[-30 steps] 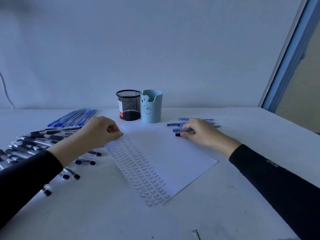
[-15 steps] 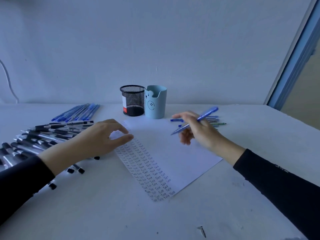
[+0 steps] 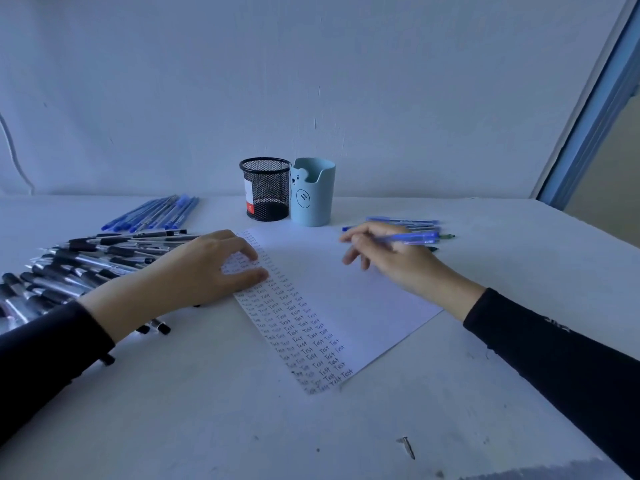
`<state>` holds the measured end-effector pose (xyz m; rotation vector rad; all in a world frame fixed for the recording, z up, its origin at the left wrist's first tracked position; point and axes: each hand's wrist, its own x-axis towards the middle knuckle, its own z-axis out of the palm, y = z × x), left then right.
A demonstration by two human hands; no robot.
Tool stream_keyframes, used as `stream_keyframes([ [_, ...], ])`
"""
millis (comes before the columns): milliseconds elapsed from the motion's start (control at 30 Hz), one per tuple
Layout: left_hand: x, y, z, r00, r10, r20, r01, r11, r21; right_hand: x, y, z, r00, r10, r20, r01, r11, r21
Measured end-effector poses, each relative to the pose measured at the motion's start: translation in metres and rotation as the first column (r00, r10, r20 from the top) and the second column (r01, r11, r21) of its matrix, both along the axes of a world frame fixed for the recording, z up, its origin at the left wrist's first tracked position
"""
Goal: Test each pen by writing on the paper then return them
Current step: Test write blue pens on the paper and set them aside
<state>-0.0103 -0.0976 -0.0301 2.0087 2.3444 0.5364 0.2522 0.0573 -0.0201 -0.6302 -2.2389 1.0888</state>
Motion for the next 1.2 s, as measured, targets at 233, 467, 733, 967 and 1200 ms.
stream_keyframes([
  [233,0.002,0.000,0.001,1.000,0.009,-0.006,-0.009,1.000,-0.020,0.011,0.013,0.000,0.999,-0.036,0.016,0.036,0.999,0.018],
  [467,0.002,-0.001,0.002,1.000,0.008,-0.014,-0.008,0.999,-0.032,-0.004,-0.030,0.008,0.992,0.127,0.022,-0.119,0.970,-0.213],
  [733,0.006,-0.002,0.003,1.000,0.015,-0.023,-0.016,0.999,-0.028,0.009,-0.074,0.000,0.989,0.136,0.058,-0.129,0.985,-0.115],
  [967,0.008,-0.002,0.004,1.000,0.017,-0.027,-0.017,1.000,-0.019,0.007,-0.083,-0.005,0.994,0.097,0.058,-0.090,0.990,-0.111],
  [1200,0.009,-0.002,0.005,0.999,0.023,-0.033,-0.024,0.999,-0.022,0.007,-0.085,-0.003,0.988,0.129,0.080,-0.111,0.974,-0.199],
])
